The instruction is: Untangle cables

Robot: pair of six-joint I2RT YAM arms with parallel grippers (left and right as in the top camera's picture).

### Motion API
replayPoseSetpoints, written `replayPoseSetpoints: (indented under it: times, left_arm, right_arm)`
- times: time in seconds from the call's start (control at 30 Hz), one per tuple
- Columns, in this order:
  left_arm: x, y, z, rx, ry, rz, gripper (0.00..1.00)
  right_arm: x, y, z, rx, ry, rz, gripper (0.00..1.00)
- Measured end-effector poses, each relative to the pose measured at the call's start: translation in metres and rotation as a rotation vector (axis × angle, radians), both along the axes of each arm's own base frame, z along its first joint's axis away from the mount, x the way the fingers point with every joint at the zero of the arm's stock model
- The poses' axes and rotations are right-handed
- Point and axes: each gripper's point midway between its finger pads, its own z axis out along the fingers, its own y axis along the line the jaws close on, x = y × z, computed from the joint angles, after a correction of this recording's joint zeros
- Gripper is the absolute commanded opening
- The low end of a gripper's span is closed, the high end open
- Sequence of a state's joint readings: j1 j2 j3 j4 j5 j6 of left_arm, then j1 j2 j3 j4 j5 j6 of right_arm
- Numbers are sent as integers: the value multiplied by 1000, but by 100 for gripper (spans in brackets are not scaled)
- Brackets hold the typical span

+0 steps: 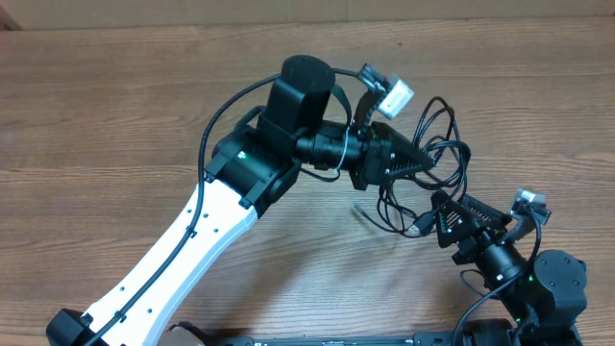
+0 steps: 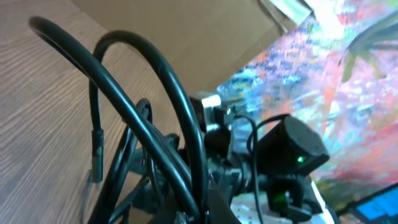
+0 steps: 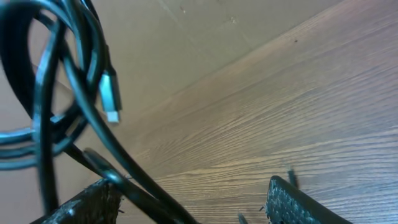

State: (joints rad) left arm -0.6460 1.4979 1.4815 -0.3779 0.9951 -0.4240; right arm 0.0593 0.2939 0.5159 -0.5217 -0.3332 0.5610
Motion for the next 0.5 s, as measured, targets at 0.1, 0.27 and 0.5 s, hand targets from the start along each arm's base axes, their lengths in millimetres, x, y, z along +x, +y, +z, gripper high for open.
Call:
replayPoseSetpoints:
  times: [0.1,0.27,0.5]
  left_arm:
    - [3,3,-8,29,-10,14,4]
    - [19,13,-21,86,-1,96,4]
    - [28,17,-23,97,-5,134,4]
  right_arm:
    - [0,0,0,0,-2,0,72]
    - [0,0,1,0,-4,0,72]
    - [0,0,1,0,-4,0,73]
